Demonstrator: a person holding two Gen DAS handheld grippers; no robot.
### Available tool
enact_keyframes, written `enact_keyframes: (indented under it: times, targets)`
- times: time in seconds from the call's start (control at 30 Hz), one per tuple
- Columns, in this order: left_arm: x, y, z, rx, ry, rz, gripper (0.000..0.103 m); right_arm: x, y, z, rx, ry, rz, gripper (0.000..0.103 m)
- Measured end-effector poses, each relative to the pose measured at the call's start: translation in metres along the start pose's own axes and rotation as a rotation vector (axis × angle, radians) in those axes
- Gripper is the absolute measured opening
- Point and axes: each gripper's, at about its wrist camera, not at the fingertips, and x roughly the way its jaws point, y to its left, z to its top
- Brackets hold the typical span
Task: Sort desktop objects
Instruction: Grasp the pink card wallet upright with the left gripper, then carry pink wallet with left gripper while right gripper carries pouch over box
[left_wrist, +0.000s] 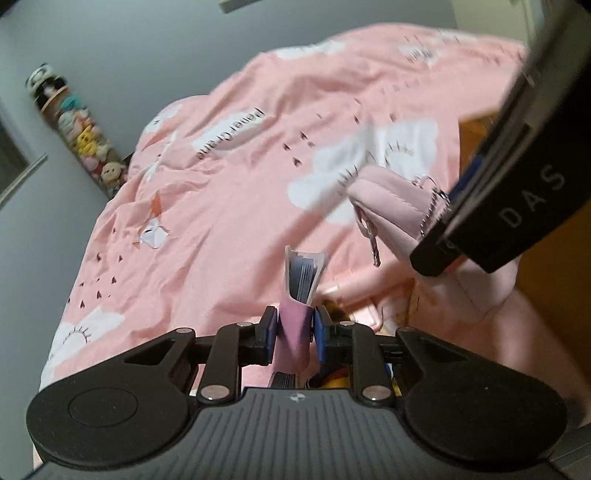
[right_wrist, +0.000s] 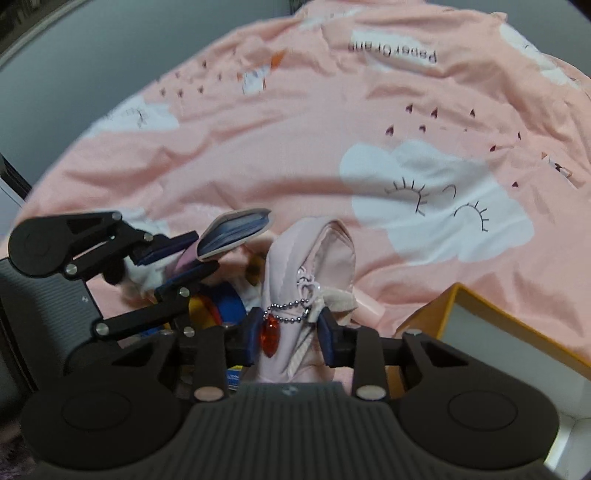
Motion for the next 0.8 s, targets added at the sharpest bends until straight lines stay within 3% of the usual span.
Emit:
enact_keyframes:
  times: [0.13, 0.4, 0.6, 0.8]
  targets:
    - [-0.04, 0.012, 0.009, -0.125, -0.027, -0.053, 0.023, -0.025, -0.004, -0.005, 0.05, -0.076, 0.055, 0.033]
    - [-0.108, 0.015, 0.036, -0.257, -0.128, -0.208, 0.023, -0.103, -0.015, -0.029, 0.092, -0.276, 0.124, 0.032]
    - [-0.14, 0.012, 0.063, -0.306, -0.204, -0.405, 0.023, -0.156, -0.049, -0.057, 0.158, -0.365, 0.087, 0.033]
    - [-0.134, -0.015, 0.085, -0.336, -0.141, -0.701, 0.023, -0.164, -0.086, -0.104, 0.283, -0.305, 0.07, 0.033]
